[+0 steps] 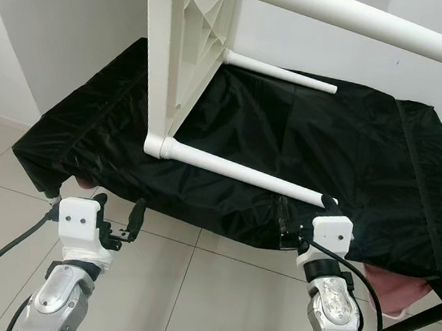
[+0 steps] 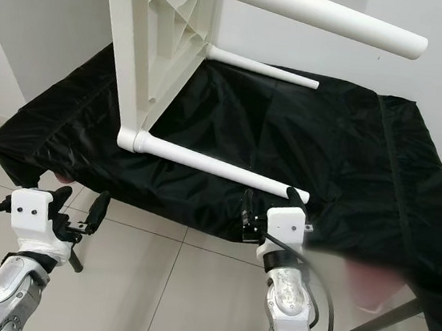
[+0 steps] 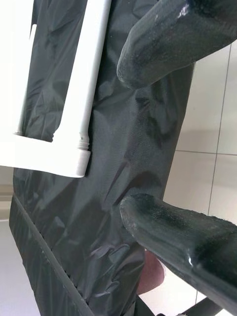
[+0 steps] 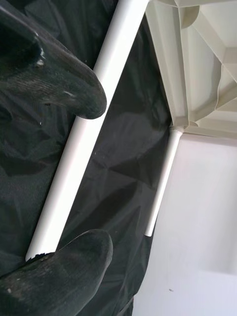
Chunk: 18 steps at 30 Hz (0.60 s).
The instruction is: Building children table
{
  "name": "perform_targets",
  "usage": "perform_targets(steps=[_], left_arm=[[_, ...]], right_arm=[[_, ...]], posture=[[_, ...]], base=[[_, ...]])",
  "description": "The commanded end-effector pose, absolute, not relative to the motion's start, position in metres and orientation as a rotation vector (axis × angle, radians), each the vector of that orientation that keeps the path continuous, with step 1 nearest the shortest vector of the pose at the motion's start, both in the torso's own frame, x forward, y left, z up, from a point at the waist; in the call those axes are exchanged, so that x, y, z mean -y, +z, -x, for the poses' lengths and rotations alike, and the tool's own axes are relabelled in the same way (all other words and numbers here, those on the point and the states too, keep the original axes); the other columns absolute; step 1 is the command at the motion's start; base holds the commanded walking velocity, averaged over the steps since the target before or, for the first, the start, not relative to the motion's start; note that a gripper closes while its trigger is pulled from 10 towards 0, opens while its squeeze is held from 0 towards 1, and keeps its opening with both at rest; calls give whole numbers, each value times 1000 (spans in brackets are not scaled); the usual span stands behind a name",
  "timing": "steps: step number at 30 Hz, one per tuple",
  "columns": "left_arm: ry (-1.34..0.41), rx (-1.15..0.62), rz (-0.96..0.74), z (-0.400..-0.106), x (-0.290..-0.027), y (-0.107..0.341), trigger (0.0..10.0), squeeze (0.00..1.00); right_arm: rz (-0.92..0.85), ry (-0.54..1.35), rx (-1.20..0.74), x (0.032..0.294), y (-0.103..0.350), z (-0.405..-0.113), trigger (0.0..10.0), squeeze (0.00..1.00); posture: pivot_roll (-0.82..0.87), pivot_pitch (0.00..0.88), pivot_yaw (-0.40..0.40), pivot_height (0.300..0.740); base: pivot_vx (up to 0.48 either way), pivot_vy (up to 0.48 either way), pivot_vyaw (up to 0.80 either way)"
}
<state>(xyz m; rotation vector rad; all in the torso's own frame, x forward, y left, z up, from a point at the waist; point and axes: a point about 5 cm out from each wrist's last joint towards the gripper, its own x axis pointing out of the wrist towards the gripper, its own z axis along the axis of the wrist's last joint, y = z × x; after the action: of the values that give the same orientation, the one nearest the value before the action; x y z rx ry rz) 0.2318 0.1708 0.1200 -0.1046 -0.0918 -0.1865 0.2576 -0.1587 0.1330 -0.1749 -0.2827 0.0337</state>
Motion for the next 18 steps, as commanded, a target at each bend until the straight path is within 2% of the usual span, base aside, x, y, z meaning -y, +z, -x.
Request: perform_targets(steps=[1, 18], left_arm=[[-212, 90, 106, -230, -169, 120, 10000, 0], [-210, 88, 109, -229, -168, 120, 10000, 0]], right_arm=[[185, 47, 288, 158, 133, -258, 10000, 0], [185, 50, 284, 157, 131, -259, 10000, 0]], posture=[[27, 22, -16, 740], [31, 25, -19, 740]], base=[[0, 0, 0], [0, 0, 0]])
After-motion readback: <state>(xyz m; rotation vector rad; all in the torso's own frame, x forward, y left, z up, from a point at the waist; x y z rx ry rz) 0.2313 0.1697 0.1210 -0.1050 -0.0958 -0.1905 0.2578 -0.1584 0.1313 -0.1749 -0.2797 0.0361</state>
